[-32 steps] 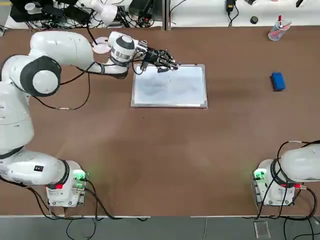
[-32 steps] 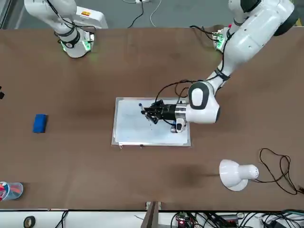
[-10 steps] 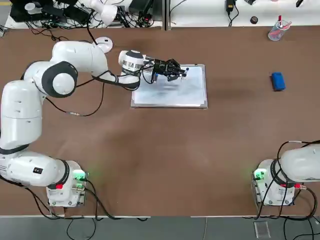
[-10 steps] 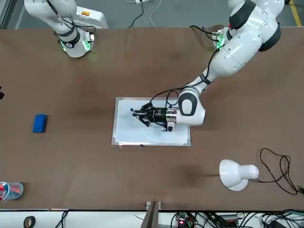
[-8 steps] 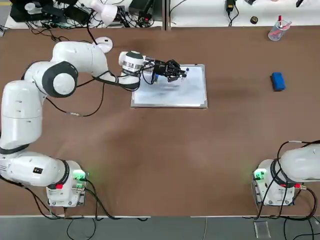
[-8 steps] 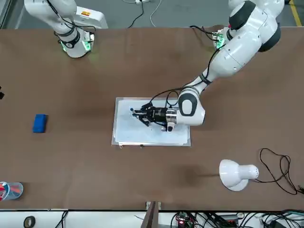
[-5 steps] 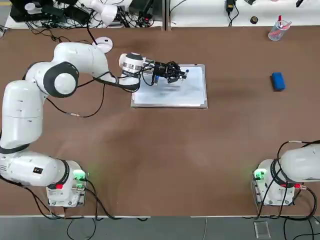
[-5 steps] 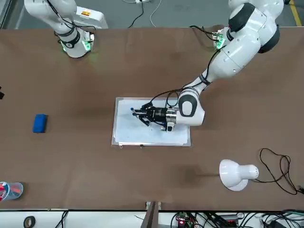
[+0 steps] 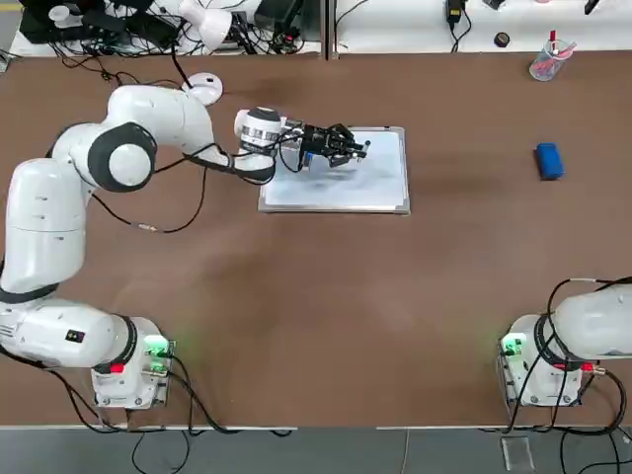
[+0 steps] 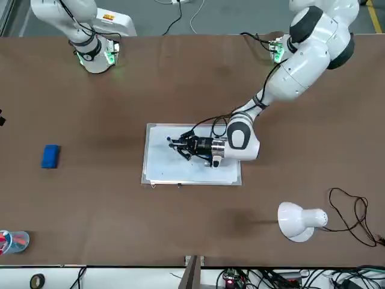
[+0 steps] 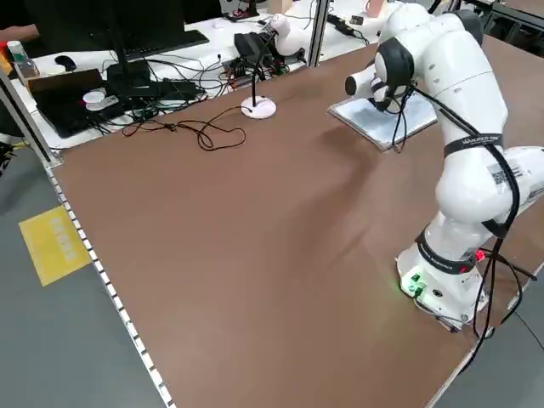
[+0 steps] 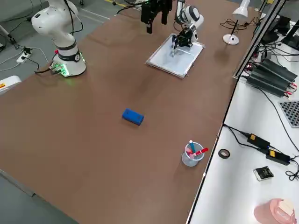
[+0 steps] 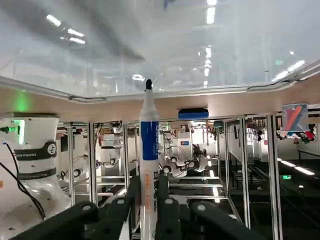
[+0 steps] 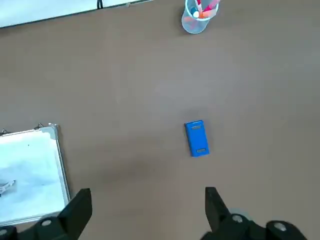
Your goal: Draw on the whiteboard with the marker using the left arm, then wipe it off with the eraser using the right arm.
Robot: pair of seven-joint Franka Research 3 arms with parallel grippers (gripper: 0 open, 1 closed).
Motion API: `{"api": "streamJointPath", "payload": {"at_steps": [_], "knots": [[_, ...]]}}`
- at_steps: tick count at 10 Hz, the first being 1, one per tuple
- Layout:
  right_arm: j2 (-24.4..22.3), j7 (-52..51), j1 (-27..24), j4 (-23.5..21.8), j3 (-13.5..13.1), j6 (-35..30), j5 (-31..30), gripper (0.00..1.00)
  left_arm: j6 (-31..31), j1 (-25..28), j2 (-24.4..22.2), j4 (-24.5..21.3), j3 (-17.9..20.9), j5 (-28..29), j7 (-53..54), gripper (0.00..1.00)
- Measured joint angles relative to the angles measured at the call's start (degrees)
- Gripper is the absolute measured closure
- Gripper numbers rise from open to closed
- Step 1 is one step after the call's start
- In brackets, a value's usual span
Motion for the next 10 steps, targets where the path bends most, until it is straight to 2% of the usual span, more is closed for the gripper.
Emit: {"api": "streamJointPath", "payload": {"at_steps": [10], "knots": [[0.0,0.0,0.0,0.0,0.3,0.1,0.0,0.0,-0.5,0.3,0.8,0.5,0.8,0.0,1.0,0.83]]}}
